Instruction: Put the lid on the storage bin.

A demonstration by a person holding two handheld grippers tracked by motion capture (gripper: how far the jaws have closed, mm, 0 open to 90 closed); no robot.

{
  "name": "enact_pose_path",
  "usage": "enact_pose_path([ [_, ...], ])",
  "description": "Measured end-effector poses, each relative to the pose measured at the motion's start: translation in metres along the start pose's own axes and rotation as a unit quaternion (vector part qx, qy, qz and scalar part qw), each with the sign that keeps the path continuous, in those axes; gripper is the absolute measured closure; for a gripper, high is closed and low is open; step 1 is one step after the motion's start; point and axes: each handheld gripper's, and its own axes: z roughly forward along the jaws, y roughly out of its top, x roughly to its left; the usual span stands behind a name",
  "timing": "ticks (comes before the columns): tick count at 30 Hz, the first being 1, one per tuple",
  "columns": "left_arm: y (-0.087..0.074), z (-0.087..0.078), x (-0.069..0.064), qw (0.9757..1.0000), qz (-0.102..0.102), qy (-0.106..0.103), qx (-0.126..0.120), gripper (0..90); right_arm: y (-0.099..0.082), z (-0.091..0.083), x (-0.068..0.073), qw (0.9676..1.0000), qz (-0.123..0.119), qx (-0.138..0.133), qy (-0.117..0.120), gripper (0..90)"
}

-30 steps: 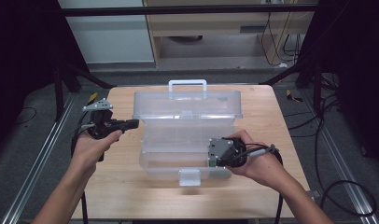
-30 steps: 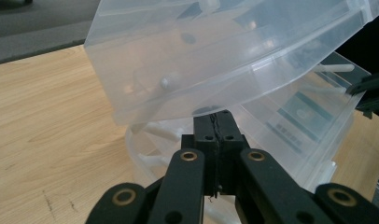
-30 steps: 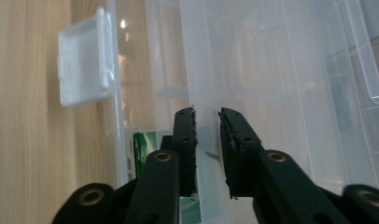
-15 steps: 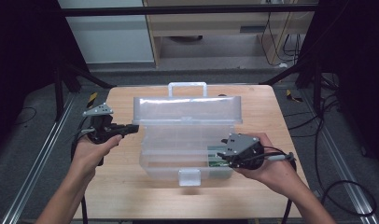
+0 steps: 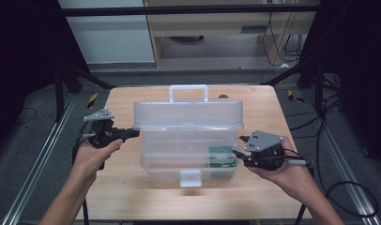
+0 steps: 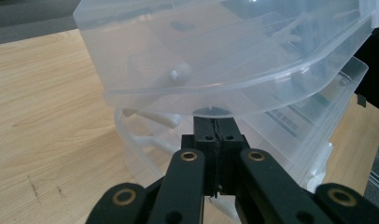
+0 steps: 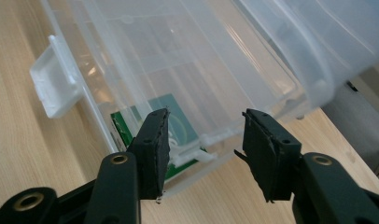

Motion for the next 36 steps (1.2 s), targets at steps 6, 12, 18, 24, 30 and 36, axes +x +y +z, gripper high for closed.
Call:
enact_pose_path([
  [6, -0.005, 0.000, -0.001, 1.0000, 0.003, -0.001, 0.004, 89.7, -0.011, -0.004, -0.006, 0.9998, 0.019, 0.000, -0.011, 54.6],
  [12, -0.009, -0.002, -0.003, 0.9999, 0.012, 0.003, 0.008, 89.7, -0.021, -0.008, -0.011, 0.9992, 0.034, -0.003, -0.018, 56.7],
  [18, -0.016, -0.003, -0.004, 0.9995, 0.026, 0.017, 0.001, 89.7, -0.030, -0.009, -0.013, 0.9987, 0.045, 0.001, -0.025, 58.5],
  [24, -0.023, -0.002, -0.004, 0.9993, 0.031, 0.020, 0.004, 89.8, -0.039, -0.008, -0.016, 0.9977, 0.060, -0.001, -0.033, 58.4],
  [30, -0.028, -0.001, -0.007, 0.9989, 0.039, 0.026, 0.004, 89.7, -0.045, -0.007, -0.018, 0.9972, 0.063, 0.004, -0.038, 58.4],
  [36, -0.032, -0.001, -0.009, 0.9985, 0.043, 0.033, 0.008, 89.9, -0.052, -0.004, -0.020, 0.9962, 0.076, 0.013, -0.040, 59.6],
])
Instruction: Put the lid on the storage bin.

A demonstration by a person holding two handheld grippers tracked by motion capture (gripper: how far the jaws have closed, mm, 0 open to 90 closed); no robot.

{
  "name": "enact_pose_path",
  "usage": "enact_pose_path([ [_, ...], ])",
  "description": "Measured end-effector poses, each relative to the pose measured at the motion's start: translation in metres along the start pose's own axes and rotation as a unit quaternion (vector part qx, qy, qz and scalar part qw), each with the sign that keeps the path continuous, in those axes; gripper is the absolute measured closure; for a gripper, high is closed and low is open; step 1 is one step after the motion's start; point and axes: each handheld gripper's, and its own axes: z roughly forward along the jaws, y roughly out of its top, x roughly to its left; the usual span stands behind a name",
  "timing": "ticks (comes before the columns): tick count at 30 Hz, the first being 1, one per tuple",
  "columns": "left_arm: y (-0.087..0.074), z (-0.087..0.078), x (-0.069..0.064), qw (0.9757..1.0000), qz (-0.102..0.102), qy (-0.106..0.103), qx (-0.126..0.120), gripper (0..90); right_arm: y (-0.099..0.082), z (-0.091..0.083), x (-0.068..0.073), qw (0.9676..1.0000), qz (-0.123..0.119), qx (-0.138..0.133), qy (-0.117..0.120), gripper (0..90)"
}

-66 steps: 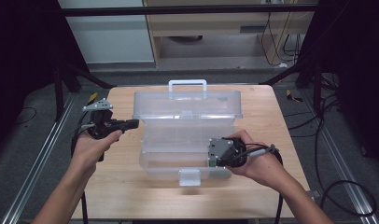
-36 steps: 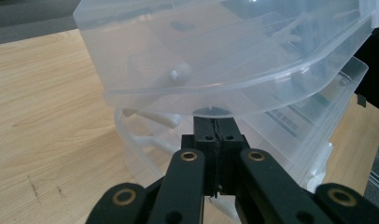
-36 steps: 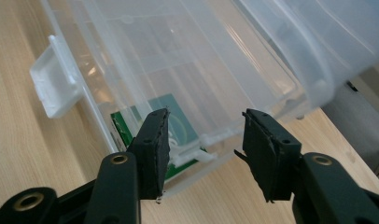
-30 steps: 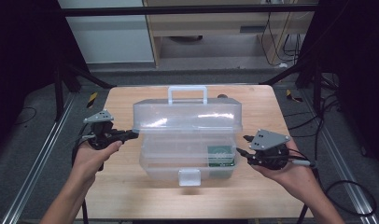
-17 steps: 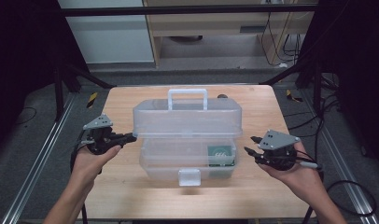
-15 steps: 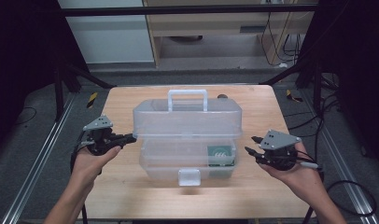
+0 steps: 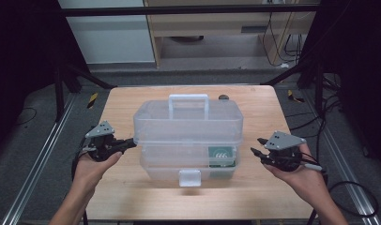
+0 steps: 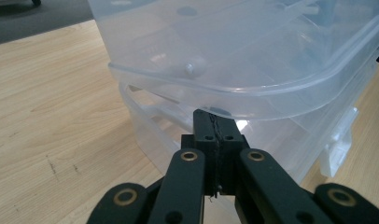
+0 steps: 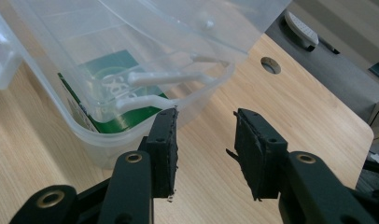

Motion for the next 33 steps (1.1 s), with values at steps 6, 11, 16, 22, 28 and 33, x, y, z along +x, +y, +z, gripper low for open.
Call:
enact_pose_path([
  [6, 0.001, 0.001, -0.001, 1.0000, 0.001, 0.003, 0.006, 89.9, -0.005, 0.003, -0.003, 1.0000, 0.003, 0.008, -0.003, 64.3],
  [11, -0.002, 0.002, -0.001, 0.9999, 0.006, 0.003, 0.013, 89.9, -0.012, 0.008, -0.006, 0.9998, 0.009, 0.019, -0.005, 64.1],
  [16, -0.008, 0.003, -0.003, 0.9998, 0.009, 0.004, 0.017, 89.9, -0.018, 0.013, -0.006, 0.9995, 0.019, 0.021, -0.011, 56.3],
  [22, -0.014, 0.005, -0.004, 0.9997, 0.010, 0.002, 0.023, 89.9, -0.026, 0.023, -0.011, 0.9980, 0.042, 0.032, -0.036, 31.8],
  [28, -0.020, 0.005, -0.004, 0.9996, 0.013, 0.003, 0.027, 89.9, -0.033, 0.036, -0.014, 0.9950, 0.068, 0.053, -0.052, 20.1],
  [33, -0.028, 0.007, -0.002, 0.9995, 0.008, 0.001, 0.031, 89.9, -0.037, 0.041, -0.016, 0.9940, 0.074, 0.057, -0.057, 20.1],
])
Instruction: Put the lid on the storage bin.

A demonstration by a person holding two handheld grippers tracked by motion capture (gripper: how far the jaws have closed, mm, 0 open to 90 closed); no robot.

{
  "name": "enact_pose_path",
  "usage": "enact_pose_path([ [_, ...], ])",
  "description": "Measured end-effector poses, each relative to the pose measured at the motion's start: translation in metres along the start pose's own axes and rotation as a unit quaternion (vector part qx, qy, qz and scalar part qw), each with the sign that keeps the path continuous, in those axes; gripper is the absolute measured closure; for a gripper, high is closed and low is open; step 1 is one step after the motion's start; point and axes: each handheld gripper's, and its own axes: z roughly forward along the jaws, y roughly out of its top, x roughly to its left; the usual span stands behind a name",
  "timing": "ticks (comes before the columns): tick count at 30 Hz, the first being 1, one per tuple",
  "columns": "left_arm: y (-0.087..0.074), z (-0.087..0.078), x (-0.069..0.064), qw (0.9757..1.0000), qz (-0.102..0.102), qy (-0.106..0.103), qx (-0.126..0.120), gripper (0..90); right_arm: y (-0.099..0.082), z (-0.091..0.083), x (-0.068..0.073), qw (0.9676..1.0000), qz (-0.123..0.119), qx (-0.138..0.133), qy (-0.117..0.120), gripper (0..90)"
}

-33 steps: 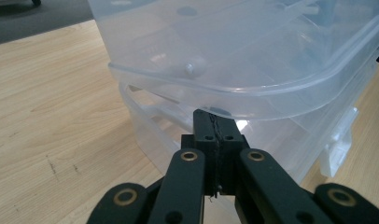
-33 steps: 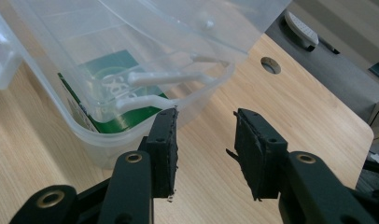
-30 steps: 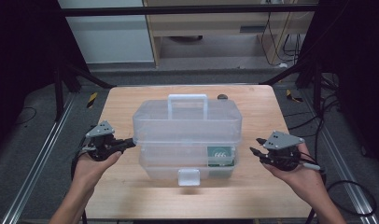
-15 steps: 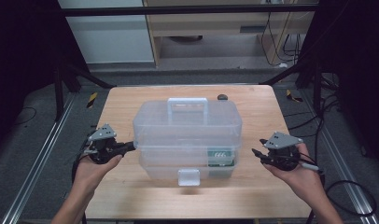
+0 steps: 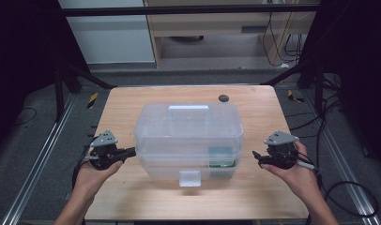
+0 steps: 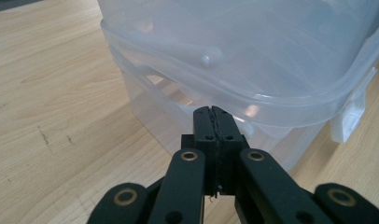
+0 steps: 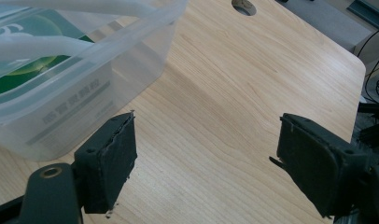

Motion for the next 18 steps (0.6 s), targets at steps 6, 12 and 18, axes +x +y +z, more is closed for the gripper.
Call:
enact_pose_path([
  [6, -0.006, 0.003, 0.001, 1.0000, -0.002, -0.002, 0.005, 89.9, 0.000, 0.001, 0.000, 1.0000, 0.001, 0.000, -0.001, 20.2],
  [12, -0.007, -0.009, 0.020, 0.9988, -0.003, 0.048, 0.006, 87.1, -0.002, 0.005, 0.000, 0.9999, 0.009, 0.005, -0.007, 18.4],
  [18, -0.013, -0.005, 0.045, 0.9951, -0.008, 0.097, 0.015, 79.1, -0.006, 0.018, -0.005, 0.9989, 0.040, 0.014, -0.020, 15.8],
])
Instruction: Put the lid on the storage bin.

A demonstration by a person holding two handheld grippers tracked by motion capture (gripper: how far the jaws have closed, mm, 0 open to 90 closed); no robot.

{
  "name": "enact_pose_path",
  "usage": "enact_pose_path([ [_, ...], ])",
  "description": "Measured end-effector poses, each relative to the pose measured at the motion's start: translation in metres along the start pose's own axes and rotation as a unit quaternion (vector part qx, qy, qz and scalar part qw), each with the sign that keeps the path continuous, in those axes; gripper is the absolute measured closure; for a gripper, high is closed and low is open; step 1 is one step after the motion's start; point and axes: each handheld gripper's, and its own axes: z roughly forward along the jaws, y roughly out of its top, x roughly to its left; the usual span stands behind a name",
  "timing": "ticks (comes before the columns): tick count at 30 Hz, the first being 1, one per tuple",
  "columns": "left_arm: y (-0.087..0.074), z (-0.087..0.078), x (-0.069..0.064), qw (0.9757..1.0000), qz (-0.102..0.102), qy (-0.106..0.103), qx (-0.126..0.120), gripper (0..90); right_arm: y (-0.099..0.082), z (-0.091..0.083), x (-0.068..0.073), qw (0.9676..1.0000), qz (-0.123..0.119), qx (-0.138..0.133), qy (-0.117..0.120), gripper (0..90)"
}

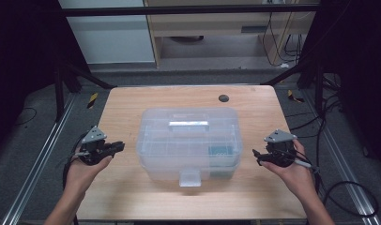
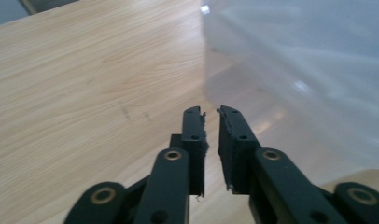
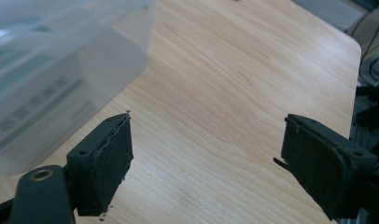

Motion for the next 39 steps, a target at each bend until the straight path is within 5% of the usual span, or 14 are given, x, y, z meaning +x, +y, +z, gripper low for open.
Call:
enact_pose_path([
  [4, -0.004, 0.017, 0.015, 0.9995, -0.003, 0.028, 0.012, 68.0, -0.001, 0.021, -0.010, 0.9994, 0.034, 0.011, -0.004, 14.2],
  [8, -0.006, 0.031, 0.024, 0.9990, -0.014, 0.037, 0.020, 58.5, -0.001, 0.043, -0.023, 0.9970, 0.074, 0.023, -0.009, 13.9],
  [14, -0.009, 0.053, 0.028, 0.9977, 0.002, 0.044, 0.052, 44.5, 0.000, 0.071, -0.037, 0.9919, 0.120, 0.042, -0.006, 11.5],
  [25, -0.014, 0.077, 0.035, 0.9966, -0.015, 0.045, 0.067, 17.8, -0.001, 0.088, -0.045, 0.9873, 0.154, 0.037, -0.005, 9.2],
  [39, -0.018, 0.107, 0.039, 0.9952, -0.028, 0.055, 0.076, 7.1, -0.005, 0.110, -0.045, 0.9812, 0.191, 0.020, -0.015, 8.5],
])
